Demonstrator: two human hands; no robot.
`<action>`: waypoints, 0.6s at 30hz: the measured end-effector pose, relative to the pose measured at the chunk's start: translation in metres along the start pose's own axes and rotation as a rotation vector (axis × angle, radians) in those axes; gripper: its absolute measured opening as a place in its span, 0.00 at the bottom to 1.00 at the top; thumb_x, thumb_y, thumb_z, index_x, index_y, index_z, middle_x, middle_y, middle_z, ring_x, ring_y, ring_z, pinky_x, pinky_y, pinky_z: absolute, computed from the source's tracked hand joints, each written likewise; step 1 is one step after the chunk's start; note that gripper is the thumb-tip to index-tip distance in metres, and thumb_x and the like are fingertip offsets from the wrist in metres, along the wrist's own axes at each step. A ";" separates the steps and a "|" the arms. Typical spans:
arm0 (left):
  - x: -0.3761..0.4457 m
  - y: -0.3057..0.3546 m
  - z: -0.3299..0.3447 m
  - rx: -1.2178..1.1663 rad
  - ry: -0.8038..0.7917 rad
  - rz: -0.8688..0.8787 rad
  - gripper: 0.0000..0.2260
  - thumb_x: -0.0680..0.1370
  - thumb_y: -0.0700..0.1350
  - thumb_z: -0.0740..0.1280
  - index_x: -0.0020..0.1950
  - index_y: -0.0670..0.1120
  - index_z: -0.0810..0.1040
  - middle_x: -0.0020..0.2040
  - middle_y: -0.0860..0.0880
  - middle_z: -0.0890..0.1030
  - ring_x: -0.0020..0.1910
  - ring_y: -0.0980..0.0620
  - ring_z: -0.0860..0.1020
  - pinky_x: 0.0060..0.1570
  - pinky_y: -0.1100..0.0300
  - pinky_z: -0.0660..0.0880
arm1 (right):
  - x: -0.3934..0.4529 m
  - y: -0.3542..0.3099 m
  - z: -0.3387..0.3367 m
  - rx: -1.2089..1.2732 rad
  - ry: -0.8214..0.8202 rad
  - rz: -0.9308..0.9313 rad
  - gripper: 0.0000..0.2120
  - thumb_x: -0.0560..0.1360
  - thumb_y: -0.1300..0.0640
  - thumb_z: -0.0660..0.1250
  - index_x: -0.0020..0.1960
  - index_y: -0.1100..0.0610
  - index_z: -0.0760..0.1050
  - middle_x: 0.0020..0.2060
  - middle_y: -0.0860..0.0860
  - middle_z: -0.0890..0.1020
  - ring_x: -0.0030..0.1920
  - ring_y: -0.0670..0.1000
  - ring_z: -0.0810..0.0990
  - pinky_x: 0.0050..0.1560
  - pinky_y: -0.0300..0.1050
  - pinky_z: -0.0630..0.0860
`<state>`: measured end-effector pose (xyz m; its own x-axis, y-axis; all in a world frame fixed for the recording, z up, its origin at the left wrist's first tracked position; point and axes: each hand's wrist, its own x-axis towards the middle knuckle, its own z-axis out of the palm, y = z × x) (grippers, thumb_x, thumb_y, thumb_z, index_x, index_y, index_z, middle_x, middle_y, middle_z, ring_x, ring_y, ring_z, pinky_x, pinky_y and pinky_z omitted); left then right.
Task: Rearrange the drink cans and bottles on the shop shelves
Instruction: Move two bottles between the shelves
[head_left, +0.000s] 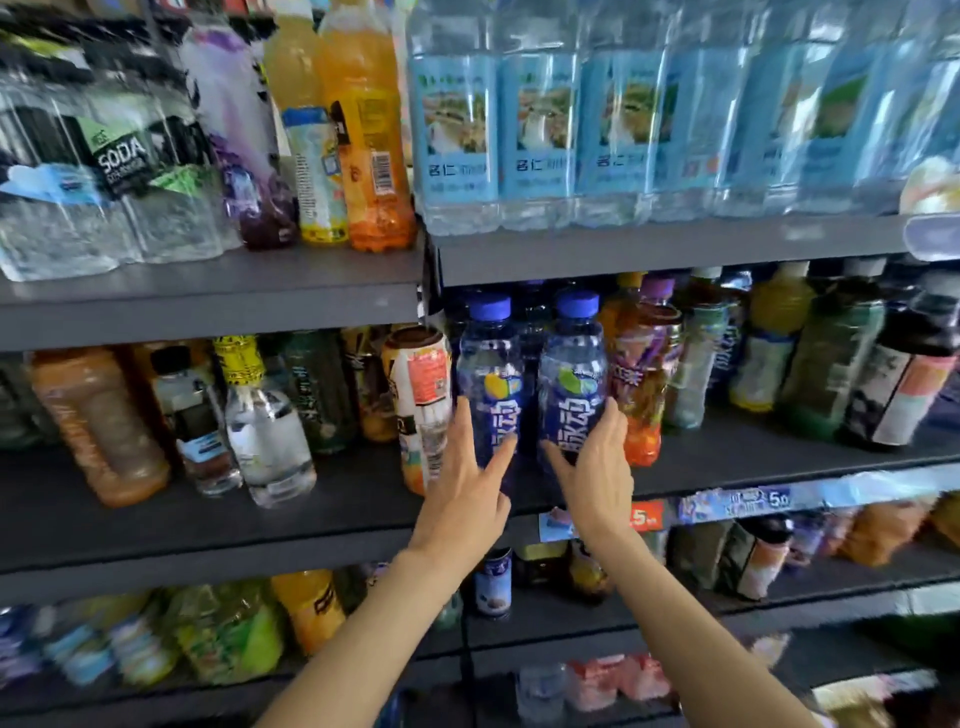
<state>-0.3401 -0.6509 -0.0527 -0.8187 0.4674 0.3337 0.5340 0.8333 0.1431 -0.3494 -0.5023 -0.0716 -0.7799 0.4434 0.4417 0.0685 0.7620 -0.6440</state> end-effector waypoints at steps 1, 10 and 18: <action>0.000 0.000 0.002 0.012 -0.011 -0.010 0.28 0.81 0.44 0.56 0.77 0.55 0.46 0.67 0.47 0.22 0.75 0.44 0.37 0.62 0.57 0.70 | -0.003 -0.001 0.002 0.001 0.034 -0.048 0.40 0.75 0.50 0.67 0.75 0.64 0.48 0.73 0.60 0.58 0.71 0.58 0.64 0.55 0.49 0.75; 0.001 -0.001 0.008 -0.014 0.066 -0.045 0.24 0.80 0.42 0.58 0.75 0.52 0.59 0.69 0.51 0.26 0.71 0.53 0.32 0.63 0.62 0.67 | 0.004 0.011 0.001 0.098 0.036 -0.306 0.25 0.76 0.66 0.64 0.71 0.63 0.62 0.65 0.60 0.68 0.52 0.61 0.78 0.33 0.40 0.71; 0.008 0.000 0.001 0.109 -0.019 -0.059 0.22 0.81 0.47 0.56 0.75 0.47 0.59 0.69 0.47 0.24 0.75 0.47 0.38 0.63 0.62 0.68 | -0.004 0.016 -0.003 0.045 -0.147 -0.297 0.30 0.74 0.71 0.61 0.74 0.61 0.58 0.72 0.56 0.61 0.63 0.58 0.72 0.50 0.45 0.74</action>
<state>-0.3469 -0.6473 -0.0511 -0.8523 0.4211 0.3103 0.4594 0.8863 0.0591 -0.3436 -0.4907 -0.0820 -0.8432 0.1303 0.5216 -0.1998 0.8248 -0.5290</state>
